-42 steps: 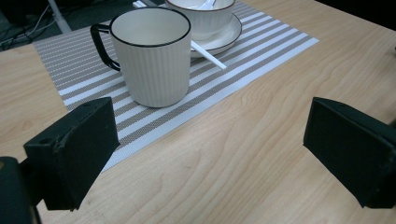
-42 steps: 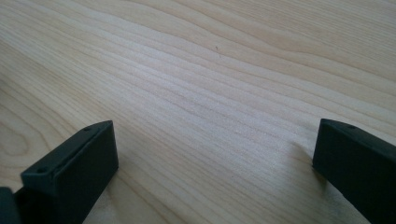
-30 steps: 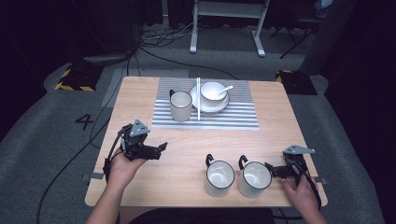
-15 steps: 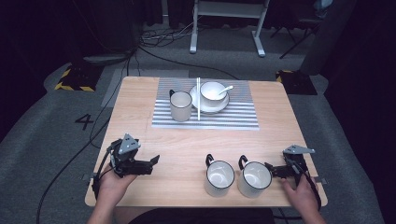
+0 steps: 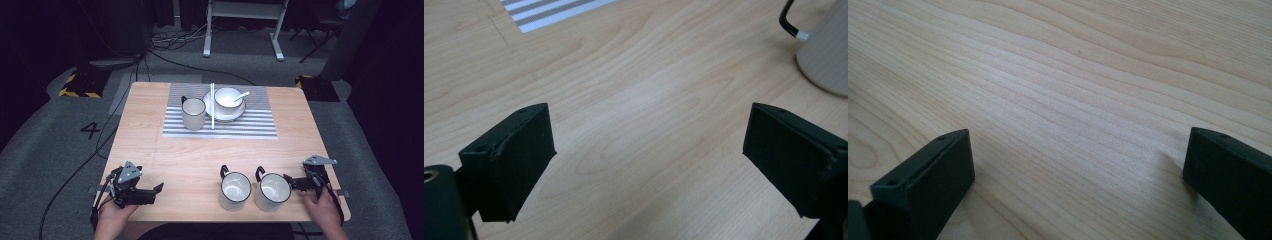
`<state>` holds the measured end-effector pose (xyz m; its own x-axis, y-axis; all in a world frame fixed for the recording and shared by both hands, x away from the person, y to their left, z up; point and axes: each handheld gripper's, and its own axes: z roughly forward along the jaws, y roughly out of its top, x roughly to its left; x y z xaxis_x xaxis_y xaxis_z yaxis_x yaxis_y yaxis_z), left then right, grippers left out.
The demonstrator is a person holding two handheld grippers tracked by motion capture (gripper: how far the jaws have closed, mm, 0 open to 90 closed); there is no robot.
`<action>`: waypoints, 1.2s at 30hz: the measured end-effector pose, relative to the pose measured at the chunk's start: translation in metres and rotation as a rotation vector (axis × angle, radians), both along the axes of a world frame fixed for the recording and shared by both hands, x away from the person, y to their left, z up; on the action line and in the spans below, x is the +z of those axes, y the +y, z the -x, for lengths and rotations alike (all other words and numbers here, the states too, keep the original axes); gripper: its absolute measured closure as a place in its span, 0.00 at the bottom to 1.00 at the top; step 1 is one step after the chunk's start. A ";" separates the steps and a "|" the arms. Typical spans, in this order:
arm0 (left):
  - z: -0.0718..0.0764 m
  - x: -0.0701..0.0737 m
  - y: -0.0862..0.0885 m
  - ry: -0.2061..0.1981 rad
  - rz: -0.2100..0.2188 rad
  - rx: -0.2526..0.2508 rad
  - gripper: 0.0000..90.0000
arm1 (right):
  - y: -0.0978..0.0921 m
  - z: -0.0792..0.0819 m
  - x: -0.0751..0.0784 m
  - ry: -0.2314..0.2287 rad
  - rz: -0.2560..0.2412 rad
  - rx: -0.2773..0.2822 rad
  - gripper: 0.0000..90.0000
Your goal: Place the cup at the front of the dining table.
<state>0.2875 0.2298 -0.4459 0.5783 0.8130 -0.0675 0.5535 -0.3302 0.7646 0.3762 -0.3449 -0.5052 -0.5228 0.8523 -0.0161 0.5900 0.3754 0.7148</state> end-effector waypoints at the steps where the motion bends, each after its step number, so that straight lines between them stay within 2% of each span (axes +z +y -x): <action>1: 0.002 -0.003 0.001 0.001 0.006 -0.008 0.07 | 0.000 0.000 0.000 0.000 0.000 0.000 0.00; 6: 0.009 -0.012 0.005 0.017 -0.014 -0.014 0.07 | 0.000 0.000 0.000 0.000 0.000 -0.001 0.00; 7: 0.011 -0.017 0.006 0.033 -0.038 -0.008 0.07 | 0.000 0.000 0.000 0.000 0.000 -0.001 0.00; 10: 0.013 -0.023 0.008 0.049 -0.060 -0.004 0.07 | 0.000 0.000 0.000 -0.001 0.001 0.000 0.00; 16: 0.017 -0.032 0.013 0.096 -0.072 -0.001 0.08 | 0.000 0.000 0.000 0.000 0.000 -0.001 0.00; 21: 0.017 -0.038 0.017 0.113 -0.081 0.005 0.08 | 0.000 0.000 0.000 0.000 0.000 -0.001 0.00; 22: 0.016 -0.039 0.017 0.128 -0.087 0.008 0.08 | 0.000 0.000 0.000 0.000 0.000 -0.001 0.00; 27: 0.013 -0.048 0.012 0.169 -0.154 0.019 0.08 | 0.000 0.000 0.000 0.000 -0.001 -0.001 0.00; 28: 0.012 -0.050 0.012 0.171 -0.169 0.016 0.08 | 0.000 0.000 0.000 0.000 0.000 0.000 0.00; 33: 0.011 -0.052 0.010 0.159 -0.171 0.021 0.04 | 0.000 0.000 0.000 -0.001 0.000 0.000 0.00; 36: 0.010 -0.057 0.010 0.127 -0.140 0.041 0.00 | 0.000 0.000 0.000 -0.001 0.000 0.000 0.00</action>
<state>0.2773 0.2399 -0.5027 0.5387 0.8422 -0.0223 0.6580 -0.4041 0.6355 0.3762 -0.3448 -0.5052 -0.5225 0.8525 -0.0163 0.5897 0.3751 0.7152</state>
